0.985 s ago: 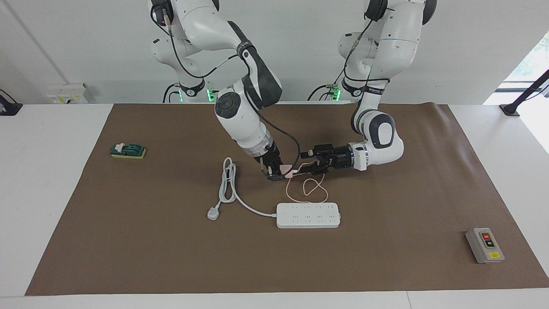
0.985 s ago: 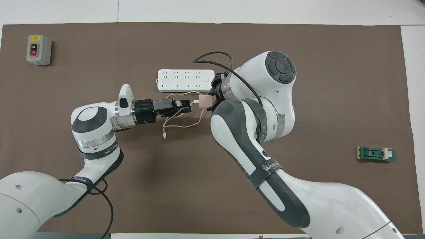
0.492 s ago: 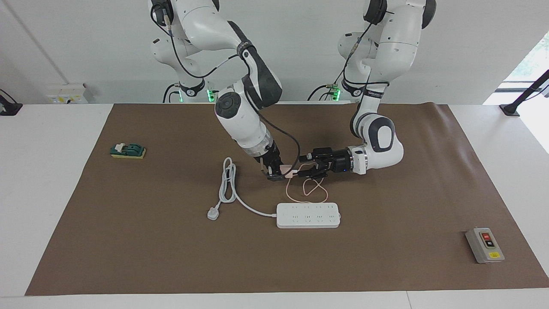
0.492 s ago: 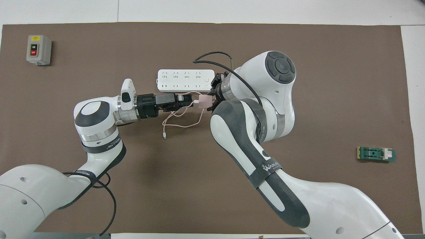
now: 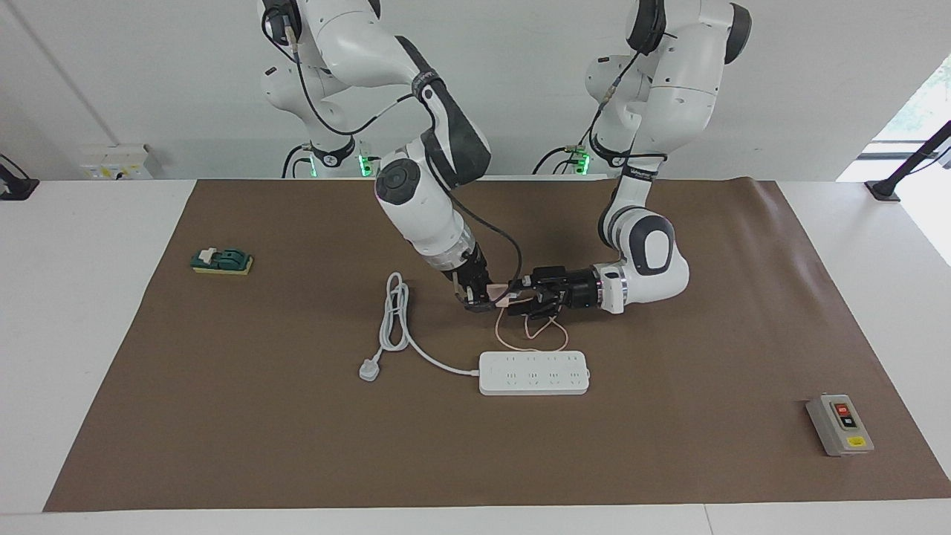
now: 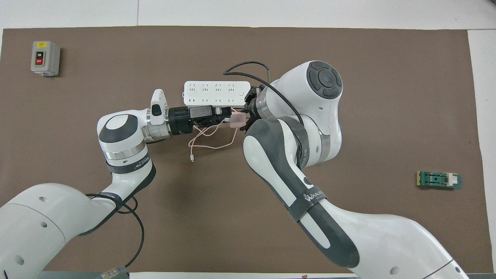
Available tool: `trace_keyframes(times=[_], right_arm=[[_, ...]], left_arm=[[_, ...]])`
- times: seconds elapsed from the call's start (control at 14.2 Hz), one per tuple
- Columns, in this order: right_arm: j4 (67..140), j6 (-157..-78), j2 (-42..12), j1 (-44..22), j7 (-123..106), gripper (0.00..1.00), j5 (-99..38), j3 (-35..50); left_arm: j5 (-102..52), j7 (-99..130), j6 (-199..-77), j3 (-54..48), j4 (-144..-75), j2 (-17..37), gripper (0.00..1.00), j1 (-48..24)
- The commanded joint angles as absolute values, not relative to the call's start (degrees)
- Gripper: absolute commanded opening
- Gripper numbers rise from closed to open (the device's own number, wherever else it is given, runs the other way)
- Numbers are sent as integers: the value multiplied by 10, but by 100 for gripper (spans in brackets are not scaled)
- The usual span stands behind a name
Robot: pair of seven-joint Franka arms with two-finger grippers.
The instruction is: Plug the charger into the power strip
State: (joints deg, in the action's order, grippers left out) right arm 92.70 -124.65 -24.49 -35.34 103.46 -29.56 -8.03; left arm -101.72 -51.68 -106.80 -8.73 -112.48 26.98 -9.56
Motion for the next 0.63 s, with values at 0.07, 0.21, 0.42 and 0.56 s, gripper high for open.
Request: trace_keyframes(times=[0.07,0.21,0.42,0.56], right_arm=[[914,-1237,-251,-353,1057,0,-282,-81],[913,-1236,-251,-352,1057,0,-282,-81],[915,-1237,-251,-352,1057,0,-282,-81],[916,-1235,-251,-352,1057,0,-282,-81]], left_arm=[[-1035,-522,-1090,-82,-1116,275,100,-115],[-1034,-522,-1088,-82,-1118,274,100,-115],[-1034,-524,-1077,-81,-1124,271,100,-109],[-1034,-524,-1068,-80,-1130,268,100,-106]])
